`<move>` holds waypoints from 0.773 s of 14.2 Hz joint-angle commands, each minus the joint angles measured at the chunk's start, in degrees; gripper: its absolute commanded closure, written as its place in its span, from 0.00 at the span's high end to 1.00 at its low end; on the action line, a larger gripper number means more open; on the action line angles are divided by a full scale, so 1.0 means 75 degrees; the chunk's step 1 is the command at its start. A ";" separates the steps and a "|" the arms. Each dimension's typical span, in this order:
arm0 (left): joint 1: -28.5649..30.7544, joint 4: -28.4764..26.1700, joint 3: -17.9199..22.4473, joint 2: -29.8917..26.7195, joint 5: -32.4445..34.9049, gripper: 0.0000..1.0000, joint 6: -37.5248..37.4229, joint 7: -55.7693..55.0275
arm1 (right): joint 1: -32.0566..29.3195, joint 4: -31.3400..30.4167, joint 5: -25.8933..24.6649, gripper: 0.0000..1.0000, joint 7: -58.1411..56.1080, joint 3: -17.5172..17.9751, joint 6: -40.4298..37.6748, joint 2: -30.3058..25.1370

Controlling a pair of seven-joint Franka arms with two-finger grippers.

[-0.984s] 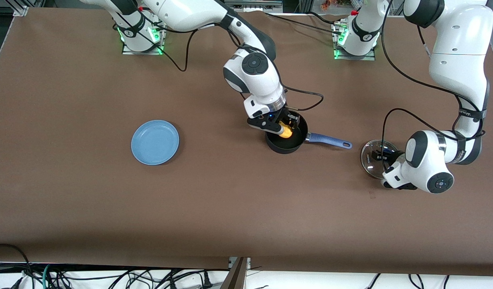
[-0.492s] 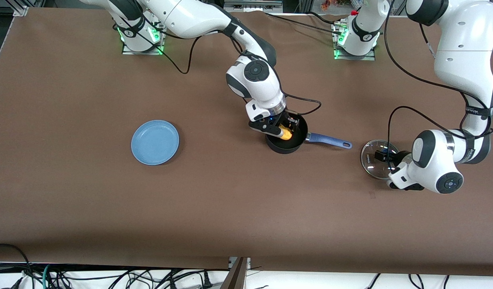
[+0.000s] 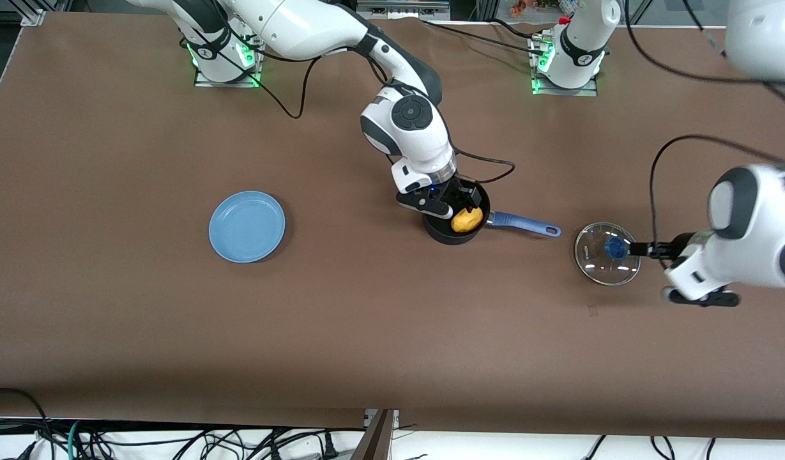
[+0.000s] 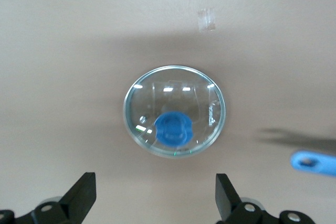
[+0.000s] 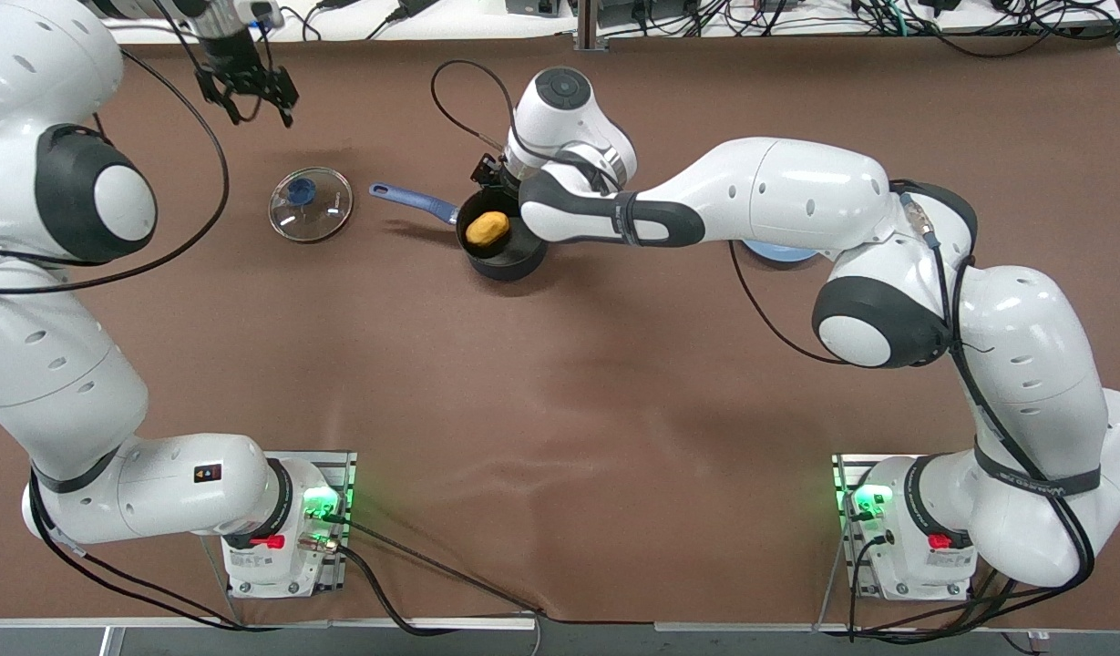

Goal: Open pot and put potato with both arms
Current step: 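Release the potato into the pot while the left gripper sets the lid down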

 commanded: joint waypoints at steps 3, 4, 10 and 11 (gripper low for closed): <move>-0.0018 0.0330 -0.0081 -0.1267 -0.0112 1.00 -0.1435 0.0062 | -0.0648 0.0472 -0.0034 1.00 -0.2258 -0.0043 -0.2213 -0.0787; -0.0111 0.0587 -0.0244 -0.1372 -0.0136 1.00 -0.1903 0.0015 | -0.0847 0.0472 -0.0057 1.00 -0.2798 -0.0054 -0.2424 -0.0997; -0.0065 -0.1021 -0.0785 -0.3676 -0.0755 1.00 -0.1898 -0.0348 | -0.2546 0.0472 -0.0046 1.00 -0.6456 -0.0148 -0.4393 -0.1936; -0.0042 -0.1735 -0.0785 -0.4227 -0.0792 1.00 -0.1617 -0.0349 | -0.2781 0.0460 -0.0069 1.00 -0.6784 -0.0160 -0.4674 -0.2122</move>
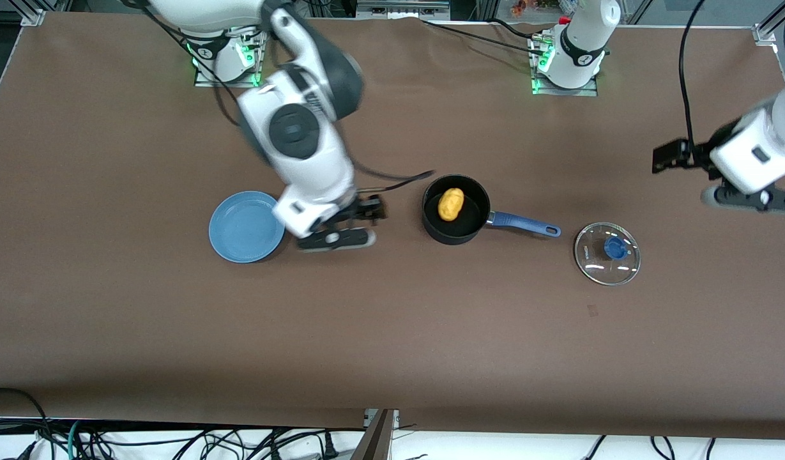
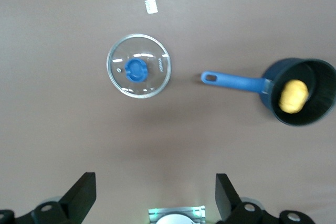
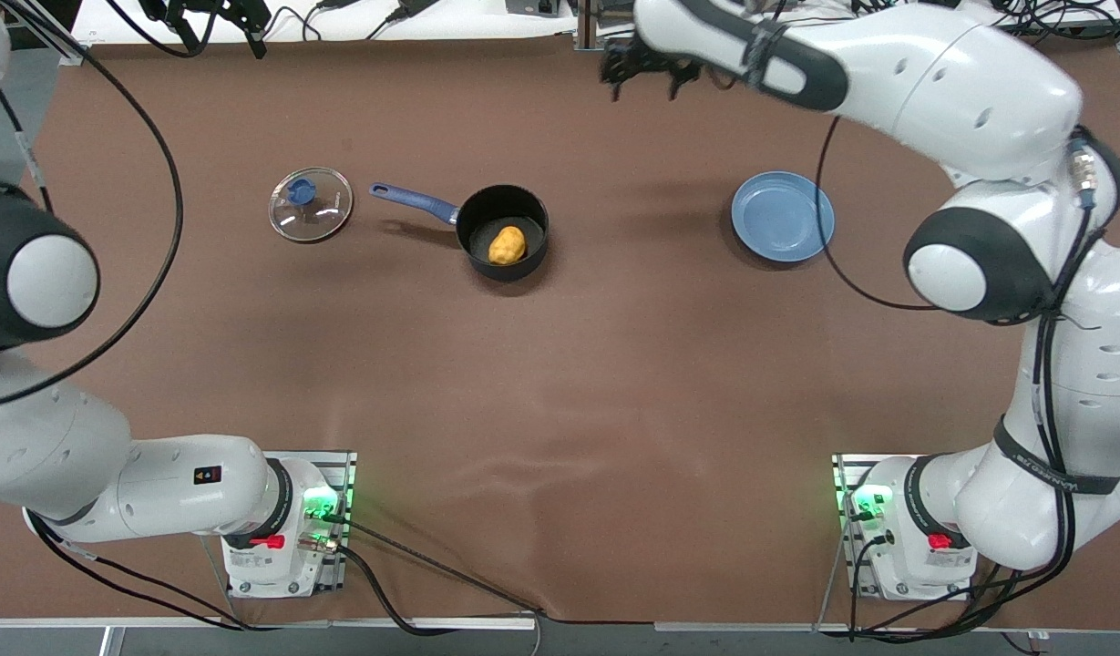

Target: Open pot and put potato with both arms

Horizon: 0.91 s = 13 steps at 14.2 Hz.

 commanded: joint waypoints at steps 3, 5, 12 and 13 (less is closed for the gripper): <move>0.0113 -0.3780 0.0048 -0.2511 -0.0244 1.00 0.2137 -0.0016 | -0.0951 -0.0136 -0.0384 1.00 -0.2121 -0.0362 -0.1123 -0.0800; 0.0136 -0.3926 0.0059 -0.2444 -0.0255 1.00 0.2399 -0.0016 | -0.1489 -0.0252 -0.0396 1.00 -0.2825 -0.0550 -0.1416 -0.1267; 0.0242 -0.3343 0.0118 -0.1965 -0.0221 1.00 0.3350 0.0030 | -0.3120 -0.1973 -0.0278 1.00 -0.4141 -0.0574 -0.1886 -0.3166; 0.0242 -0.3027 0.0118 -0.1742 -0.0174 1.00 0.3338 0.0019 | -0.3202 -0.2196 -0.0267 1.00 -0.4141 -0.0574 -0.1886 -0.3377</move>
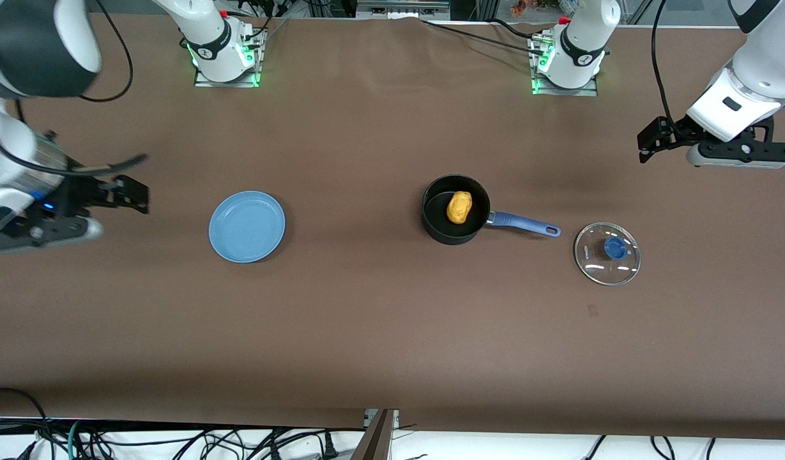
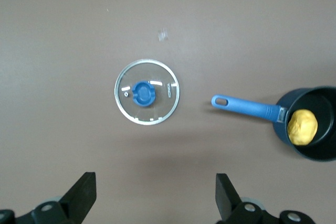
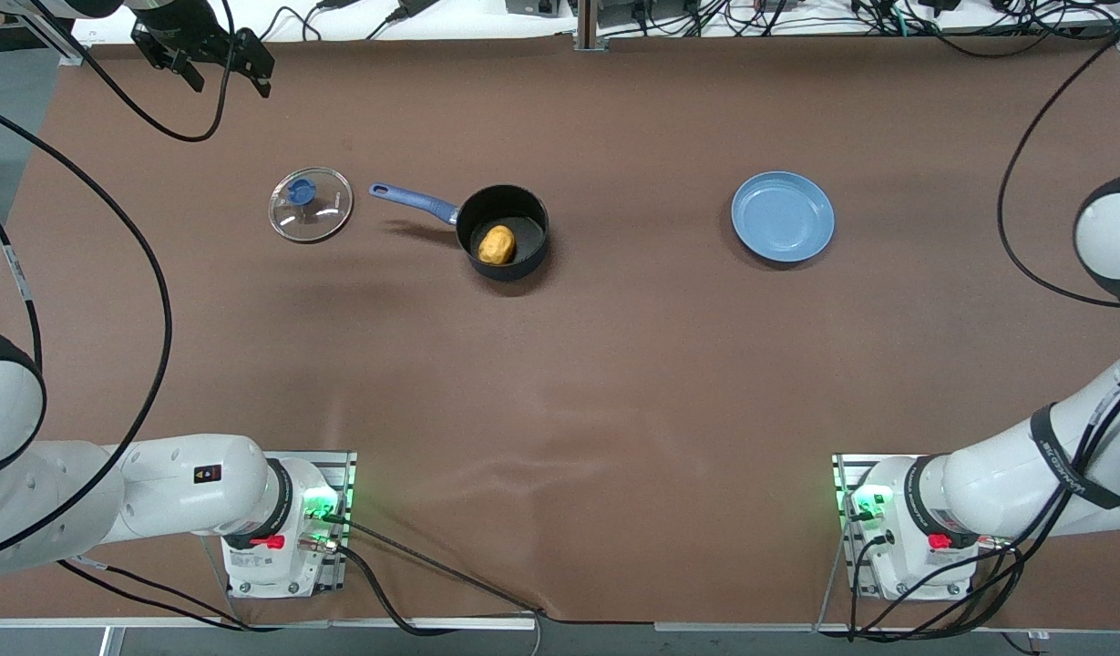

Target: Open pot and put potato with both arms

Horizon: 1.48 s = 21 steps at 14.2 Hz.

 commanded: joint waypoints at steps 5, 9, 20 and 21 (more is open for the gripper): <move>0.0074 0.1272 0.0000 0.0852 -0.0044 1.00 -0.0053 0.0028 | -0.0492 -0.1127 0.0026 1.00 -0.0127 0.0036 -0.0702 -0.1427; 0.0062 0.1867 0.0000 0.1167 -0.0033 1.00 -0.0309 0.0005 | -0.0492 -0.1150 0.0037 1.00 -0.0115 -0.0117 -0.1100 -0.1874; 0.0074 0.2327 -0.0011 0.1450 -0.0033 1.00 -0.0920 -0.0007 | -0.0422 -0.1256 0.0014 1.00 -0.0068 -0.0070 -0.1477 -0.1757; 0.0062 0.2327 -0.0011 0.1449 -0.0021 1.00 -0.1036 -0.0030 | -0.0433 -0.1256 0.0037 1.00 -0.0103 -0.0082 -0.1489 -0.1757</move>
